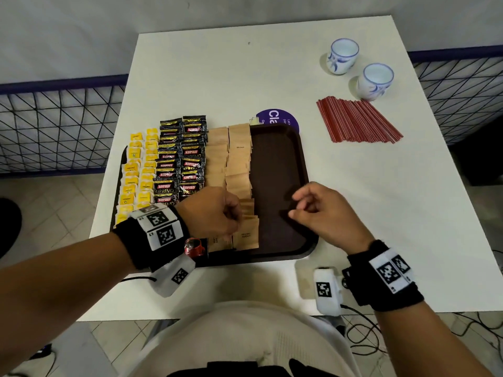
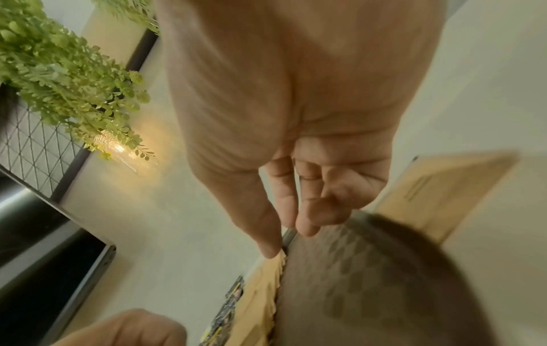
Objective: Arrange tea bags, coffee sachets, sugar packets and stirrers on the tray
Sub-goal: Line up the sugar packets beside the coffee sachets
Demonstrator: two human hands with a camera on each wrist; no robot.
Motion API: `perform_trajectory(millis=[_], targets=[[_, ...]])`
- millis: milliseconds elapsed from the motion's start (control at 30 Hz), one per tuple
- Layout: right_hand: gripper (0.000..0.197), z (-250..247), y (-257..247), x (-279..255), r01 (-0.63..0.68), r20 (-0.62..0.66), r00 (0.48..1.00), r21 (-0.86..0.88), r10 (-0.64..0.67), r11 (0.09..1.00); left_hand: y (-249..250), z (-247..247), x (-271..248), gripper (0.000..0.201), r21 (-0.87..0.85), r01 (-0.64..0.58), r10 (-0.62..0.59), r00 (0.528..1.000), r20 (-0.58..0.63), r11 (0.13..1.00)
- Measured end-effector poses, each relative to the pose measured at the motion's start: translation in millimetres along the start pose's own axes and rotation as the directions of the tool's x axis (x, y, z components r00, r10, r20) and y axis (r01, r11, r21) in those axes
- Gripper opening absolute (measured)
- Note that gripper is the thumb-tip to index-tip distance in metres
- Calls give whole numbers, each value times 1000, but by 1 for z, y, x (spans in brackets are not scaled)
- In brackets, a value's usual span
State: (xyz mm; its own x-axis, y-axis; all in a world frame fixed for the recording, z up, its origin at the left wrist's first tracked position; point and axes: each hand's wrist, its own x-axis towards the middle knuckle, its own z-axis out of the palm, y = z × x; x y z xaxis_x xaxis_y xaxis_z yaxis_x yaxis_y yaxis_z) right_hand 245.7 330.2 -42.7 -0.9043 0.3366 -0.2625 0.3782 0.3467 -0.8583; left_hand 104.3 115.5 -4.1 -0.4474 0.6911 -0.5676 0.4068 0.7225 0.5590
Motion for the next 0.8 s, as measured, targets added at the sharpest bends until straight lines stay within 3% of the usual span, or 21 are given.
perform_trajectory(millis=[300, 500, 633, 800], targets=[[18, 18, 0, -4, 48, 90, 995, -142, -36, 989, -12, 3, -6, 6, 335, 6, 31, 994, -107, 942], [26, 48, -22, -1, 181, 239, 965, -291, -112, 939, -34, -1, -27, 22, 577, 54, 68, 980, -188, 815], [31, 67, -38, 1, 302, 346, 922, -367, -172, 880, -40, 10, -35, 38, 641, 22, 122, 976, -179, 767], [32, 91, -51, 7, 409, 406, 887, -462, -222, 787, -52, 15, -41, 39, 674, -14, 171, 971, -168, 739]])
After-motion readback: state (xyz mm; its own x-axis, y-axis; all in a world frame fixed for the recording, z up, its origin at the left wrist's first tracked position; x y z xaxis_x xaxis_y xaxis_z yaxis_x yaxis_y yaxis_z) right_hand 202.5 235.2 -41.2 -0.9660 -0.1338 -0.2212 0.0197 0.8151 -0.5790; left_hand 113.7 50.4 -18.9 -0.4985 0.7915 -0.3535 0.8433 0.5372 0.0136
